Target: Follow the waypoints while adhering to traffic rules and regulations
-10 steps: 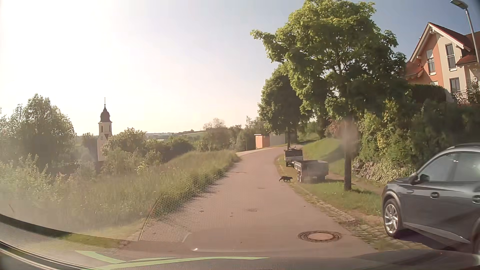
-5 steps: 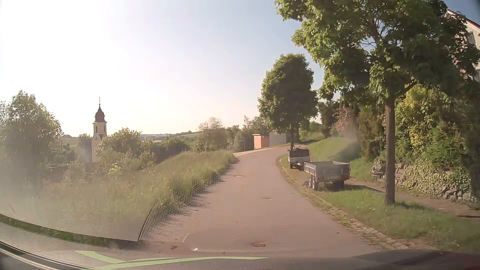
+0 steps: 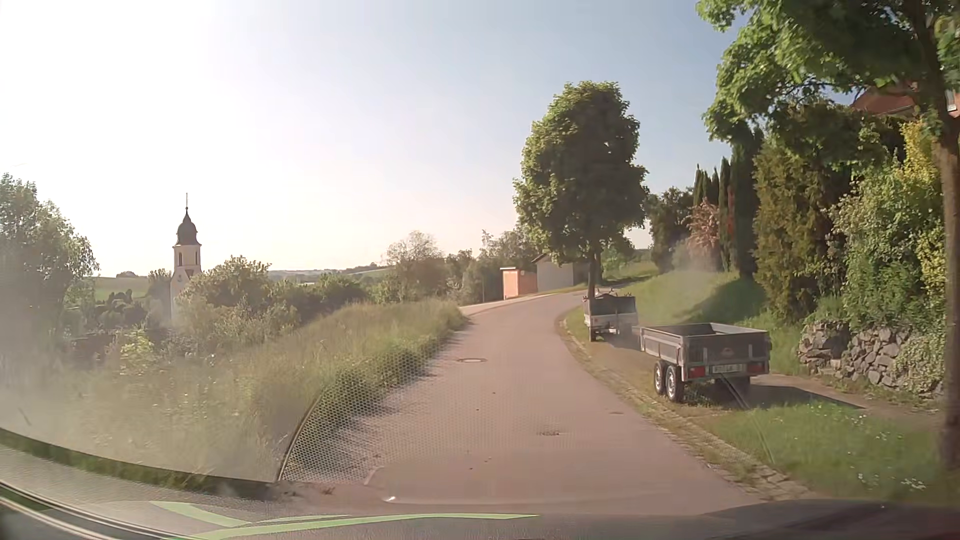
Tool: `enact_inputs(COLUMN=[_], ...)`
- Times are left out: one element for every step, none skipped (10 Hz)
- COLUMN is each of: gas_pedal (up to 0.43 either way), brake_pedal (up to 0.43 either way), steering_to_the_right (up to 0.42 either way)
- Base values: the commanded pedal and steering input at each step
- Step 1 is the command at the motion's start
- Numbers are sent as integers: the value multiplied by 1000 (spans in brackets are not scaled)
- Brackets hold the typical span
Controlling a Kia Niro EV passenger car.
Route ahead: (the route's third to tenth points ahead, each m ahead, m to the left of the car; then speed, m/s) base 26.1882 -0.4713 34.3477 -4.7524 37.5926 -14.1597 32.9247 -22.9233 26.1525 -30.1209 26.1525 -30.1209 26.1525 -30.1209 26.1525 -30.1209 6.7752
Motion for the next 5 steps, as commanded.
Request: enact_inputs(gas_pedal=[0,0,20,20,20], brake_pedal=[0,0,0,0,0], steering_to_the_right=[12,12,12,13,13])
